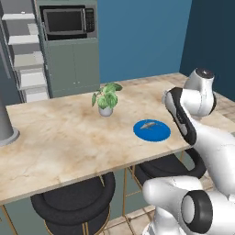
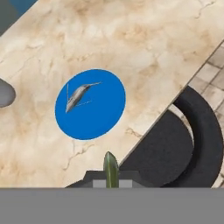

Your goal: Take the lemon wedge from the fridge and place it on the plate with fish on the dining counter.

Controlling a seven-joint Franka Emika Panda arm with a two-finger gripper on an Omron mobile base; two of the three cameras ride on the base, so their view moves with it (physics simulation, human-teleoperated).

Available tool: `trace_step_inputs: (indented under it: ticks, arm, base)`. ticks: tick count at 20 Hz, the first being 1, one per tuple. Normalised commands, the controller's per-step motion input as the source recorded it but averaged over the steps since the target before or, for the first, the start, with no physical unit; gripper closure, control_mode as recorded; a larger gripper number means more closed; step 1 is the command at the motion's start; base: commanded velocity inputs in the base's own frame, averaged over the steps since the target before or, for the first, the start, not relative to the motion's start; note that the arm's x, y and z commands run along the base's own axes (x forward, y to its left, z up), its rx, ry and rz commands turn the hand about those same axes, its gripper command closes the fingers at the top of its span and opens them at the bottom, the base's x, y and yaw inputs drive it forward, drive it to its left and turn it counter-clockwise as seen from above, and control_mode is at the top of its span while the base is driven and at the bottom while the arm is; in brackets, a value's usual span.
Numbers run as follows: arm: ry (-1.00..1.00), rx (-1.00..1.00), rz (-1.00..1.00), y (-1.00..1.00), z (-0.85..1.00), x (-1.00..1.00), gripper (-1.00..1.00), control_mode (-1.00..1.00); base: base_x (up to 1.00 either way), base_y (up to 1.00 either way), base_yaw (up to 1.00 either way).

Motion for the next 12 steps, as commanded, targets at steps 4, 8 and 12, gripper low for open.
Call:
trace_step_inputs:
  ticks: [4, 8, 12]
  arm:
    - [0.08, 0.0, 0.0, 0.0, -0.89, 1.0, 1.0, -1.0]
    - [0.04, 0.0, 0.0, 0.0, -0.64, 0.76, 1.0, -1.0]
    - [0.04, 0.01, 0.0, 0.0, -0.32, 0.48, 1.0, -1.0]
  base:
    - [0.0, 0.0, 0.0]
    - [0.0, 0.0, 0.0]
    - [0.0, 0.0, 0.0]
